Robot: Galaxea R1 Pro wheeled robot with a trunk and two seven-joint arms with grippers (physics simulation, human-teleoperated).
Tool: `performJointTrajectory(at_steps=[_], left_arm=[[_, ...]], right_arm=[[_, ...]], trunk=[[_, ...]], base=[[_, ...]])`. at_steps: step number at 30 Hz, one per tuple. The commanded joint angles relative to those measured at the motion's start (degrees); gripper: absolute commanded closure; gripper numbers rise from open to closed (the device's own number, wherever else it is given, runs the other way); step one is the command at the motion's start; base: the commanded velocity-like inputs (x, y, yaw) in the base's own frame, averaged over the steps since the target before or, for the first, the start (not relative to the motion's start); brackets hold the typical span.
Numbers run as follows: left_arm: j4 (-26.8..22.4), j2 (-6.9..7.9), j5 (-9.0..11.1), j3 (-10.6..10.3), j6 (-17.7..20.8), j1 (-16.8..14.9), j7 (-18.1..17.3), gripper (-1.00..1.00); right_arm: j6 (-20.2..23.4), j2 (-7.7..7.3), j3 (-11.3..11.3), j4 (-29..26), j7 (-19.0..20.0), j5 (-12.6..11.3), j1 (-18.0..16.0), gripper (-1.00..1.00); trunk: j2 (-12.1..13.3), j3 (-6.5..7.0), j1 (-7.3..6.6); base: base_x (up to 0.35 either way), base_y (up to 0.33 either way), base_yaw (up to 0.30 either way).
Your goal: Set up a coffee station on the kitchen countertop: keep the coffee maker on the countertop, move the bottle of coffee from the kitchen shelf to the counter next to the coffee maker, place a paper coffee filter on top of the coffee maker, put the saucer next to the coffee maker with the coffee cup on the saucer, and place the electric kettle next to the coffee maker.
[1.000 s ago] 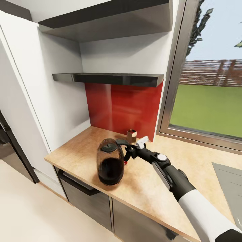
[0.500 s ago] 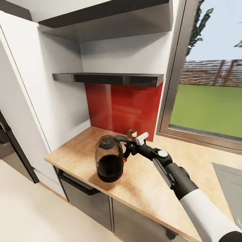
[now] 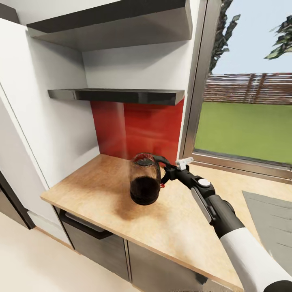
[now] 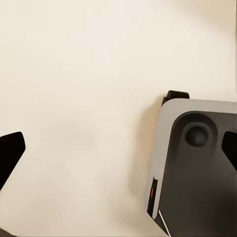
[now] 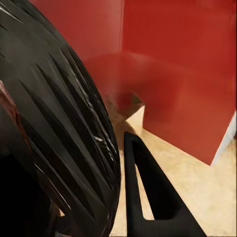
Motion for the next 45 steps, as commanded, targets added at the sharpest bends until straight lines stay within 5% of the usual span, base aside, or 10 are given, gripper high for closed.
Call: performJointTrajectory(at_steps=[1, 20, 45], left_arm=[[0.0, 0.00, -0.2, 0.4, -0.2, 0.0, -0.2, -1.00], [0.0, 0.00, -0.3, 0.5, -0.3, 0.0, -0.2, -1.00], [0.0, 0.00, -0.2, 0.6, -0.3, 0.0, -0.2, -1.00]], right_arm=[[0.3, -0.05, 0.1, 0.0, -0.1, -0.7, -0.1, 1.00], [0.3, -0.11, 0.0, 0.0, -0.1, -0.7, -0.1, 1.00], [0.3, -0.06, 0.0, 0.1, 0.0, -0.7, 0.0, 1.00]], trunk=[[-0.1, -0.09, 0.03], [-0.1, 0.12, 0.03], [-0.1, 0.12, 0.03]], base=[[0.000, 0.000, -0.260], [-0.257, -0.082, -0.266], [-0.011, -0.006, -0.273]])
